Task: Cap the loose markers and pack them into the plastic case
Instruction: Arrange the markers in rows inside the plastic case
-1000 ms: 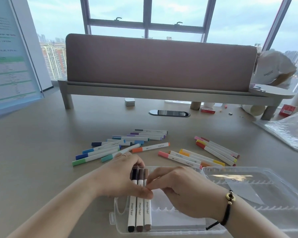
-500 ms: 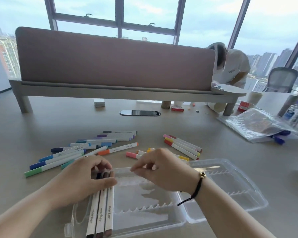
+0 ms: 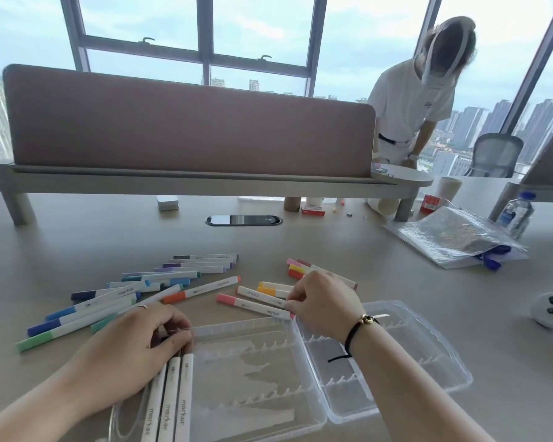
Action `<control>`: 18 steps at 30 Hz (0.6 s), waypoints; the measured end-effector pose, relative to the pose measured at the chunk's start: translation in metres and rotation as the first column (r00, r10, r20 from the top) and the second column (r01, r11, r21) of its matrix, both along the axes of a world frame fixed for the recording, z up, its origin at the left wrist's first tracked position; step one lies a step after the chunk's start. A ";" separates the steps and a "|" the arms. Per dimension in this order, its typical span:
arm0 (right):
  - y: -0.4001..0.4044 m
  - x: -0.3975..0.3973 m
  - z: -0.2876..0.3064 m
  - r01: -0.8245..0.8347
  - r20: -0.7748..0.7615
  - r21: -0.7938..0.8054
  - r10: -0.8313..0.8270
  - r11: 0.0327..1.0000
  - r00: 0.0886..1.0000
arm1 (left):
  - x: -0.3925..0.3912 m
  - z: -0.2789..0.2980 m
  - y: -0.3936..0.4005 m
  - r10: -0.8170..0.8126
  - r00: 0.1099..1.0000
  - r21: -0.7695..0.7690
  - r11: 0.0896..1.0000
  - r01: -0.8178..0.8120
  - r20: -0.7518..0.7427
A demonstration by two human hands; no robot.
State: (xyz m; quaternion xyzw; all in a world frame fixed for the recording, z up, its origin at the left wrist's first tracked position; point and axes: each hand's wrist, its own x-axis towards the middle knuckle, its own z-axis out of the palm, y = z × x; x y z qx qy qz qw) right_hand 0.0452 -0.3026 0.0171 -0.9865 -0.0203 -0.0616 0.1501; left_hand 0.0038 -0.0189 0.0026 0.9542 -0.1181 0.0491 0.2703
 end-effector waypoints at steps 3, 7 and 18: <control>0.006 -0.002 -0.002 0.007 0.034 -0.013 -0.007 1.000 0.999 | 0.001 -0.002 0.001 0.009 1.000 0.006 1.000 -0.009 0.007; 0.009 -0.003 -0.004 0.007 0.061 0.000 -0.007 1.000 0.998 | 0.002 -0.003 0.001 0.023 1.000 0.014 1.000 -0.023 0.016; 0.008 -0.003 -0.001 -0.064 0.204 0.089 0.045 0.994 0.978 | 0.000 0.002 -0.001 0.025 0.999 0.007 1.000 -0.025 0.046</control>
